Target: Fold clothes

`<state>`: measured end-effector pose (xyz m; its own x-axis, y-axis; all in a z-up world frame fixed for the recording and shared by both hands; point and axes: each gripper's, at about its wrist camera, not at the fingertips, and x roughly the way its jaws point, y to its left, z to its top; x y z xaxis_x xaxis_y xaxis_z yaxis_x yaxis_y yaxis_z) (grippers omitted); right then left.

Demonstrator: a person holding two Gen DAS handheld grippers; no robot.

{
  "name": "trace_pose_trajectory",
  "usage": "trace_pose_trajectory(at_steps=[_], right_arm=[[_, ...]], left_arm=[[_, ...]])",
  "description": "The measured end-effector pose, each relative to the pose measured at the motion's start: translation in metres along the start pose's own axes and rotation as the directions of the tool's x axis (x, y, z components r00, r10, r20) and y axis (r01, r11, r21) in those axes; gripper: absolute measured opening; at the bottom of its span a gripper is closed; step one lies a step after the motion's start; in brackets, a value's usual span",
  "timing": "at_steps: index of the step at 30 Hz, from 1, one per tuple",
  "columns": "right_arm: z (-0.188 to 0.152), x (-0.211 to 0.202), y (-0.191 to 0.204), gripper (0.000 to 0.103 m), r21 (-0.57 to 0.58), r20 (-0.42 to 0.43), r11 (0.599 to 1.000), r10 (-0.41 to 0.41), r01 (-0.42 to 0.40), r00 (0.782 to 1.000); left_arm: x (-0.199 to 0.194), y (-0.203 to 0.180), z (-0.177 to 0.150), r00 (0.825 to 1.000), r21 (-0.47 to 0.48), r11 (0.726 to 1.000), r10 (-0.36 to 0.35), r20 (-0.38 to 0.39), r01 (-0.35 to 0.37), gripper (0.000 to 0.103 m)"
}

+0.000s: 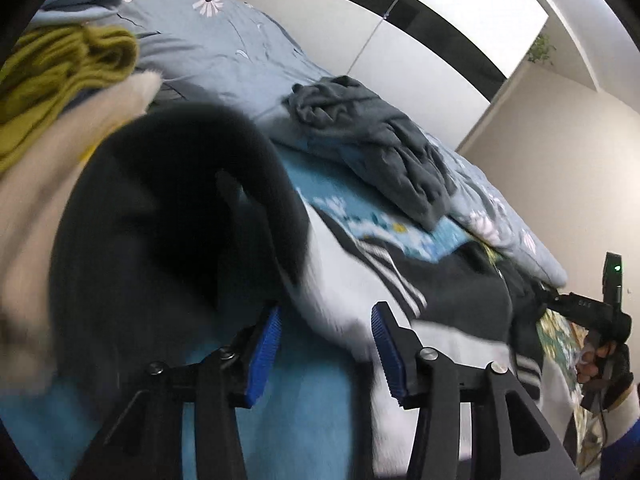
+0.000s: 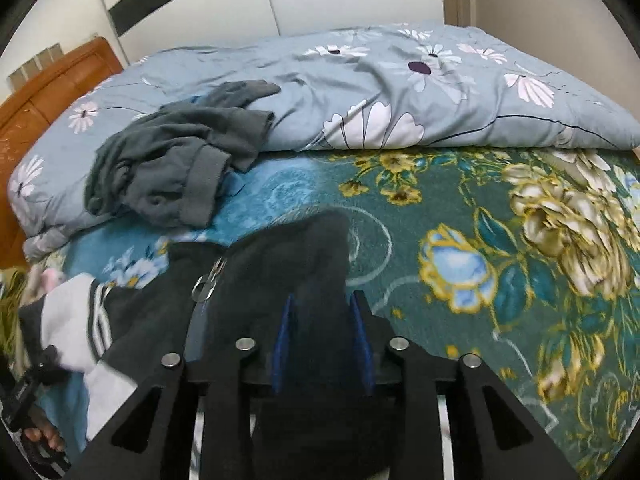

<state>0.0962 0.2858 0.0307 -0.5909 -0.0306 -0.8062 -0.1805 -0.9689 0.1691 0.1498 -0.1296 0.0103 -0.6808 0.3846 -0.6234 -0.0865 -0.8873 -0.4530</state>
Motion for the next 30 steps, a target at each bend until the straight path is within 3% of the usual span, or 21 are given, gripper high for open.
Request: trace_pose_trajectory(at_steps=[3, 8, 10, 13, 19, 24, 25, 28, 30], right_arm=[[-0.035, -0.024, 0.003, 0.033, -0.018, -0.011, 1.0, 0.019, -0.019, 1.0], [-0.129, -0.059, 0.013, 0.043, -0.04, -0.084, 0.989, 0.137, -0.14, 0.987], [-0.161, -0.07, 0.022, 0.044, -0.073, -0.101, 0.985, 0.15, -0.158, 0.984], [-0.196, -0.084, 0.038, 0.054, -0.11, -0.093, 0.979, 0.159, -0.169, 0.983], [-0.221, -0.09, 0.066, 0.055, -0.163, -0.077, 0.976, 0.136, -0.147, 0.988], [-0.232, -0.081, 0.085, 0.055, -0.27, -0.057, 0.963, -0.009, -0.006, 0.998], [-0.234, -0.081, 0.087, 0.053, -0.288, -0.049, 0.957, -0.034, 0.019, 0.998], [-0.237, -0.081, 0.089, 0.035, -0.326, -0.026, 0.941, -0.108, 0.094, 0.994], [-0.237, -0.083, 0.082, 0.023, -0.308, -0.024, 0.948, -0.098, 0.086, 0.995]], left_arm=[[-0.015, -0.009, -0.02, 1.0, 0.023, 1.0, -0.015, -0.011, 0.015, 0.051], [-0.036, -0.038, -0.042, 0.999, 0.123, 0.992, -0.039, -0.03, 0.042, 0.055], [-0.041, -0.046, -0.046, 0.998, 0.132, 0.989, -0.057, -0.035, 0.062, 0.057], [-0.047, -0.057, -0.052, 0.996, 0.131, 0.988, -0.081, -0.048, 0.087, 0.058], [-0.062, -0.08, -0.059, 0.992, 0.17, 0.978, -0.114, -0.054, 0.122, 0.059], [-0.067, -0.084, -0.06, 0.992, 0.186, 0.975, -0.111, -0.056, 0.12, 0.06], [-0.067, -0.083, -0.06, 0.993, 0.184, 0.976, -0.108, -0.056, 0.117, 0.06], [-0.064, -0.08, -0.061, 0.993, 0.17, 0.979, -0.102, -0.063, 0.111, 0.06], [-0.062, -0.078, -0.061, 0.993, 0.163, 0.981, -0.097, -0.069, 0.108, 0.06]])
